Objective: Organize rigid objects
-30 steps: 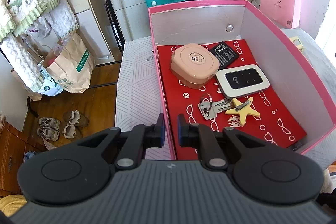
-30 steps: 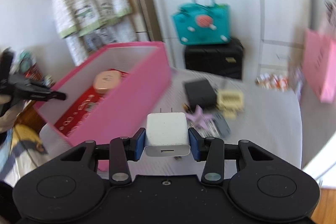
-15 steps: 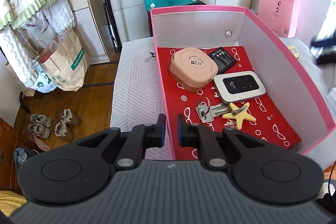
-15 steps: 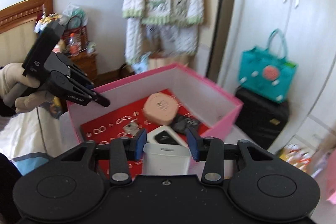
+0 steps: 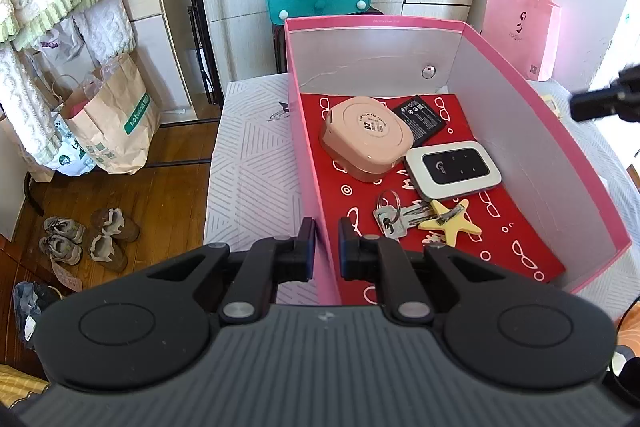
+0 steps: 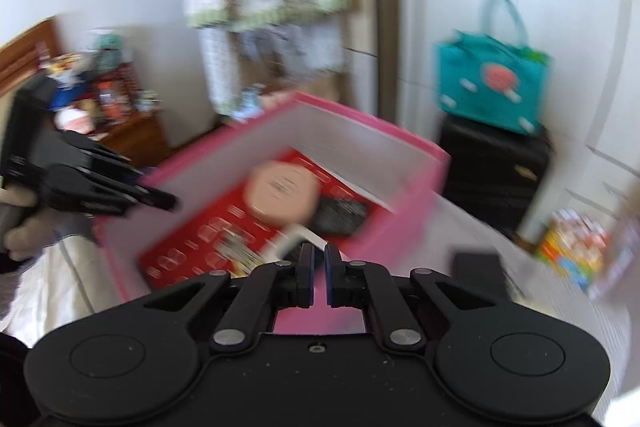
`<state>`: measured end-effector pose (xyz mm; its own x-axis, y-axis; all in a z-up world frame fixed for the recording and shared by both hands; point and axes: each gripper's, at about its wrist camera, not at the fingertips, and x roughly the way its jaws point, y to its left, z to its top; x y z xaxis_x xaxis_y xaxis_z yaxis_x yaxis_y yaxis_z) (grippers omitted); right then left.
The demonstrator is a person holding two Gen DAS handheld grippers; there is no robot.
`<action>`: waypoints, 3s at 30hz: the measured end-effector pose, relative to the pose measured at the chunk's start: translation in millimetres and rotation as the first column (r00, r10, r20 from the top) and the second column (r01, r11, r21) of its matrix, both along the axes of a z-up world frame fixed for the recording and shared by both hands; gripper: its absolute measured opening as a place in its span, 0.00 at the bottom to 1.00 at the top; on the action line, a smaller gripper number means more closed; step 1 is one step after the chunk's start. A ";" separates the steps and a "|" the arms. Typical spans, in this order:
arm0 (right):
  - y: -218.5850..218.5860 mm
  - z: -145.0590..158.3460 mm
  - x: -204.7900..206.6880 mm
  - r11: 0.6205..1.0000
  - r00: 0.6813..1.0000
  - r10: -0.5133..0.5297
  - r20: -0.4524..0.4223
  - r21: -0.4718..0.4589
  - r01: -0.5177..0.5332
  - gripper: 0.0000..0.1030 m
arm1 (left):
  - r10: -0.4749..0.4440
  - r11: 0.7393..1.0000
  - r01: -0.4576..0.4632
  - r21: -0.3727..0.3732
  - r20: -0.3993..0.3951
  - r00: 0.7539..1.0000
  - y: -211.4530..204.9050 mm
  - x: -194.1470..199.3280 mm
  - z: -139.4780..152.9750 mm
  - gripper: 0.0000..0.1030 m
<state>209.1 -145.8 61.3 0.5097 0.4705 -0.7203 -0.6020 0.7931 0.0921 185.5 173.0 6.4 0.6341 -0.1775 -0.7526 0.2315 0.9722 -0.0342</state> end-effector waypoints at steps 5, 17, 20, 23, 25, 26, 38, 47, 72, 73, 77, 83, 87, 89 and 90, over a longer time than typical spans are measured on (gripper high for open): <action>-51.9 -36.5 -5.5 0.987 0.979 -0.158 -0.126 -0.030 0.155 0.16 | -0.002 1.000 0.002 -0.005 0.001 1.000 1.2 0.2 -0.5 0.10; -99.7 -76.2 -11.7 0.974 0.963 -0.210 -0.171 -0.123 0.191 0.42 | 0.013 1.000 -0.013 0.015 -0.006 1.000 -6.0 2.3 -2.2 0.10; -97.5 -80.2 -9.8 0.983 0.972 -0.155 -0.179 -0.127 0.133 0.51 | 0.021 1.000 -0.021 0.014 -0.008 1.000 -7.4 1.7 -2.2 0.10; -89.3 -88.3 -11.9 0.980 0.982 -0.106 -0.159 -0.185 0.076 0.50 | 0.026 1.000 -0.026 0.015 -0.011 1.000 -8.0 2.0 -1.7 0.10; -82.7 -92.6 -14.5 0.971 0.987 -0.086 -0.138 -0.235 0.052 0.48 | 0.028 0.999 -0.028 0.022 -0.011 1.000 -9.4 1.7 -1.6 0.10; -82.4 -92.7 -13.7 0.972 0.986 -0.096 -0.137 -0.228 0.063 0.47 | 0.028 0.999 -0.028 0.025 -0.010 1.000 -10.0 1.5 -1.5 0.10; -54.4 -31.3 -40.6 0.982 0.997 -0.070 0.020 -0.175 0.073 0.46 | 0.013 0.998 -0.013 0.061 -0.002 1.000 -15.7 0.6 -2.1 0.10; 15.3 36.2 -43.0 0.987 0.985 0.159 0.066 -0.044 -0.156 0.46 | -0.005 0.995 0.007 0.097 -0.016 1.000 -19.0 2.0 -0.5 0.10; 126.2 -28.9 13.1 0.851 0.945 0.306 -0.120 -0.411 -0.327 0.48 | -0.013 0.999 0.014 0.051 -0.010 1.000 -11.8 0.2 -1.9 0.10; 122.3 -24.6 13.4 0.862 0.948 0.299 -0.108 -0.395 -0.317 0.48 | -0.014 0.999 0.014 0.051 -0.010 1.000 -11.8 0.7 -1.7 0.10; 101.8 -3.4 11.3 0.916 0.966 0.255 -0.042 -0.310 -0.255 0.48 | -0.010 0.999 0.010 0.039 -0.010 1.000 -10.0 1.5 -1.9 0.10; 39.9 24.8 7.3 0.993 0.998 0.048 0.027 -0.109 -0.045 0.51 | 0.001 1.000 0.000 0.025 -0.012 1.000 -7.7 2.3 -2.5 0.10; -13.5 21.6 1.0 0.997 0.997 -0.061 0.039 0.058 0.059 0.51 | 0.007 1.000 -0.006 0.022 -0.016 1.000 -7.6 2.5 -2.3 0.10; -37.0 10.3 -2.3 0.984 0.987 -0.154 0.049 0.102 0.149 0.52 | 0.008 1.000 -0.008 0.026 -0.017 1.000 -8.0 2.5 -2.2 0.10; -46.1 2.4 -3.1 0.977 0.981 -0.190 0.035 0.103 0.185 0.52 | 0.010 0.999 -0.010 0.033 -0.016 1.000 -9.4 2.3 -2.3 0.10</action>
